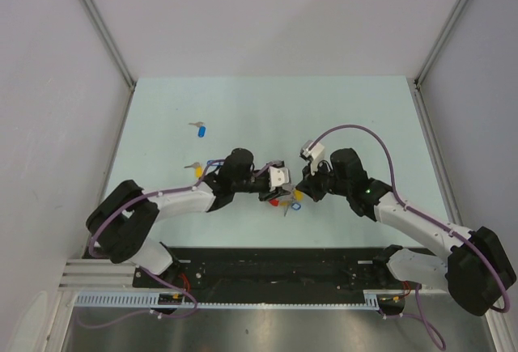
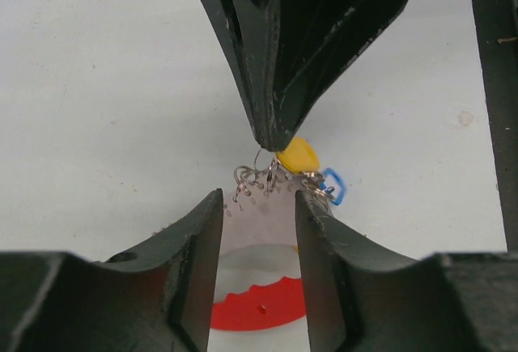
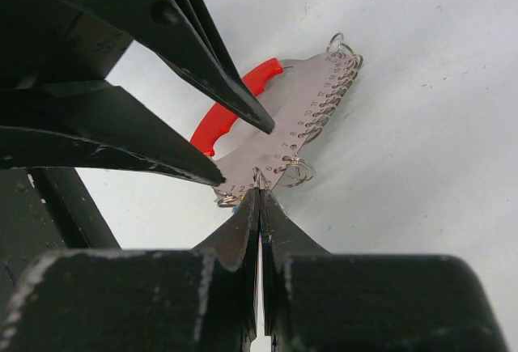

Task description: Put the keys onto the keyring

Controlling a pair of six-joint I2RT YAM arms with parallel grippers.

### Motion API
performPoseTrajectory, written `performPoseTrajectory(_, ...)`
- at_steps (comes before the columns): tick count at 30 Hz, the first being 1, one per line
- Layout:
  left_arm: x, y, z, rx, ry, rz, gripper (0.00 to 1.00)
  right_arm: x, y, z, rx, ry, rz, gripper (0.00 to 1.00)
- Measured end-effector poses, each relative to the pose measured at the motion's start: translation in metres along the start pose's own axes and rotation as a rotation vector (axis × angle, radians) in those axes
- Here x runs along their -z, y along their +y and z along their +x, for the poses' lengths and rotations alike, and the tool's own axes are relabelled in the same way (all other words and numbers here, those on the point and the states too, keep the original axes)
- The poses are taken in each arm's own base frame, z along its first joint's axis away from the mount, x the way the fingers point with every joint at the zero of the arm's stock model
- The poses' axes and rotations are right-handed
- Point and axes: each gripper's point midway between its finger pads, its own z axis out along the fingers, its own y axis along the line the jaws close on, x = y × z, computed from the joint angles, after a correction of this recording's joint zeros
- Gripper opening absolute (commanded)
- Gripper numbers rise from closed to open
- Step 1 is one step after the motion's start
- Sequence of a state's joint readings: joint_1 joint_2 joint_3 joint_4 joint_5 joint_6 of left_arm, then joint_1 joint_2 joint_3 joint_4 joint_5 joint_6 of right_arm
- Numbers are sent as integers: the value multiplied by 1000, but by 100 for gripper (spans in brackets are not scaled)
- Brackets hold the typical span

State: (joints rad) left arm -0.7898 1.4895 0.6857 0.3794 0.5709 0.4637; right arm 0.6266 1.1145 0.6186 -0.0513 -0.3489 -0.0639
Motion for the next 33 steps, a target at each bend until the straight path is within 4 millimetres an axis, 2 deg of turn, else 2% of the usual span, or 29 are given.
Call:
performPoseTrajectory(4, -8, 2, 1, -2, 0, 20, 37, 0, 0, 0, 6, 0, -1, 0)
performPoseTrajectory(5, -9, 1, 3, 2, 3, 24, 33, 0, 0, 0, 8, 0, -1, 0)
performPoseTrajectory(13, -18, -4, 21, 31, 36, 58, 24, 0, 0, 0, 12, 0, -1, 0)
performPoseTrajectory(22, -24, -3, 14, 49, -6, 60, 26, 1, 1, 0, 17, 0, -2, 0)
performPoseTrajectory(24, -24, -3, 10, 52, -21, 61, 21, 1, 1, 0, 16, 0, -2, 0)
performPoseTrajectory(25, -25, -3, 9, 56, -26, 60, 12, 1, 1, 0, 16, 0, -2, 0)
performPoseTrajectory(27, -25, -2, 8, 63, -31, 59, 1, 1, 1, 0, 17, 0, -3, 0)
performPoseTrajectory(33, -25, -1, 7, 71, -35, 51, 0, 2, -1, 0, 15, 1, 12, 0)
